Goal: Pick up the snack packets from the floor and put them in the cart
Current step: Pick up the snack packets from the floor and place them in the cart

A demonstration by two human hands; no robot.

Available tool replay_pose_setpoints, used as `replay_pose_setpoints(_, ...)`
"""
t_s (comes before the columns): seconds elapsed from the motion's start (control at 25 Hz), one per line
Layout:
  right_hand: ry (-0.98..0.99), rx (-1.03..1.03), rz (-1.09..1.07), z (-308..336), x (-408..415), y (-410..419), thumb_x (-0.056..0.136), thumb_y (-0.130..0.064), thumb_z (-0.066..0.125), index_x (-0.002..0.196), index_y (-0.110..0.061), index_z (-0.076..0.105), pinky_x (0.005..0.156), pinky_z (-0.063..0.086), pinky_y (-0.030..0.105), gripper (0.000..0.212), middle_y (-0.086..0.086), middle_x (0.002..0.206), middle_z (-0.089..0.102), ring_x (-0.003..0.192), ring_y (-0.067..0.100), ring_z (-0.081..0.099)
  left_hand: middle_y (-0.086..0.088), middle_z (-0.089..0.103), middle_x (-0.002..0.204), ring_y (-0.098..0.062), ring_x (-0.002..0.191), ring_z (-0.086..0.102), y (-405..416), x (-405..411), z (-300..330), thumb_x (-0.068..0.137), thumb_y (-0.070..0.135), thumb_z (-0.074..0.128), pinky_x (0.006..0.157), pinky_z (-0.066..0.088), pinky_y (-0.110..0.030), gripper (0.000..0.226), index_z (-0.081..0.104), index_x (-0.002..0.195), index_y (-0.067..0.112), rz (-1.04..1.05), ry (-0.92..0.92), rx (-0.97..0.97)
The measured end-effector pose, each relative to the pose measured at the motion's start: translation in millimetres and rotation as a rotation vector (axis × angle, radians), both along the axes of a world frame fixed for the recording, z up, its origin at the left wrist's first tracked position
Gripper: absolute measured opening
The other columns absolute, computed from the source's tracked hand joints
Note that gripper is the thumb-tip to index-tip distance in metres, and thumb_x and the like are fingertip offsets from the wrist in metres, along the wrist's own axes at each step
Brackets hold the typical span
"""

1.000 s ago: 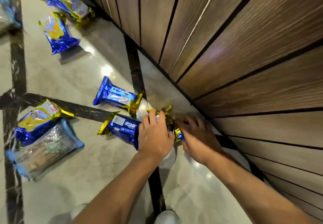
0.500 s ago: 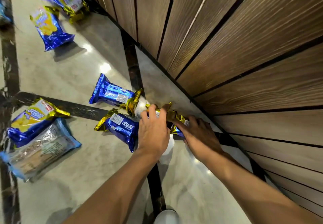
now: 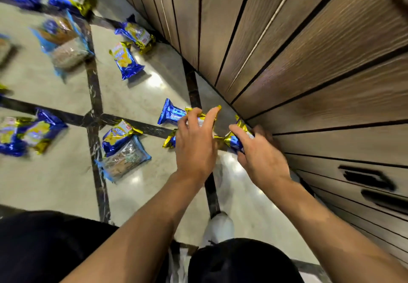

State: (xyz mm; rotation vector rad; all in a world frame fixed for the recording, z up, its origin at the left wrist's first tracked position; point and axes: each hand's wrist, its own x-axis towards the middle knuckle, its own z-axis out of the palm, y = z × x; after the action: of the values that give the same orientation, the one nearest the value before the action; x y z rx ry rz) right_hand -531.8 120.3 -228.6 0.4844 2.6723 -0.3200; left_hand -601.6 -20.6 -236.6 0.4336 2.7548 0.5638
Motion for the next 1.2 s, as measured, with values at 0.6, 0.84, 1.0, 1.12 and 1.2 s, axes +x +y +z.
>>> replay_pose_setpoints(0.6, 0.229, -0.094, 0.016, 473, -28, -98, 0.080, -0.036, 0.066, 0.137, -0.036, 0.043, 0.083, 0.044, 0.041, 0.061, 0.007, 0.107, 0.046, 0.101, 0.030, 0.046, -0.007, 0.043, 0.136, -0.033, 0.117, 0.039, -121, 3, 466, 0.078, 0.015, 0.067, 0.095, 0.041, -0.046, 0.071, 0.043, 0.143, 0.032, 0.163, 0.107, 0.049)
replay_pose_setpoints(0.84, 0.319, -0.167, 0.067, 575, -31, -147, 0.081, -0.035, 0.063, 0.138, -0.034, 0.040, 0.079, 0.047, 0.041, 0.061, 0.007, 0.107, 0.045, 0.102, 0.032, 0.048, -0.005, 0.045, 0.132, -0.033, 0.117, 0.042, -179, 33, 566, 0.076, 0.016, 0.070, 0.095, 0.042, -0.045, 0.070, 0.046, 0.140, 0.031, 0.341, 0.161, 0.014)
replay_pose_setpoints(1.0, 0.311, -0.268, 0.150, 599, -16, -179, 0.082, -0.037, 0.063, 0.140, -0.035, 0.036, 0.085, 0.047, 0.041, 0.065, 0.005, 0.109, 0.045, 0.102, 0.029, 0.047, -0.006, 0.038, 0.141, -0.033, 0.127, 0.036, -197, 73, 594, 0.077, 0.015, 0.070, 0.102, 0.039, -0.047, 0.073, 0.042, 0.142, 0.032, 0.501, 0.143, 0.013)
replay_pose_setpoints(1.12, 0.327, -0.356, 0.263, 609, -3, -198, 0.082, -0.034, 0.064, 0.141, -0.036, 0.035, 0.090, 0.045, 0.040, 0.065, 0.005, 0.111, 0.046, 0.104, 0.027, 0.046, -0.012, 0.029, 0.147, -0.034, 0.133, 0.031, -203, 101, 608, 0.078, 0.013, 0.072, 0.108, 0.033, -0.046, 0.070, 0.047, 0.141, 0.031, 0.649, 0.149, 0.051)
replay_pose_setpoints(1.2, 0.371, -0.366, 0.346, 613, 1, -207, 0.082, -0.033, 0.064, 0.140, -0.037, 0.038, 0.089, 0.043, 0.038, 0.063, 0.005, 0.110, 0.048, 0.102, 0.028, 0.048, -0.011, 0.029, 0.147, -0.033, 0.134, 0.032, -213, 113, 616, 0.080, 0.011, 0.070, 0.110, 0.033, -0.044, 0.069, 0.046, 0.142, 0.031, 0.725, 0.154, 0.094)
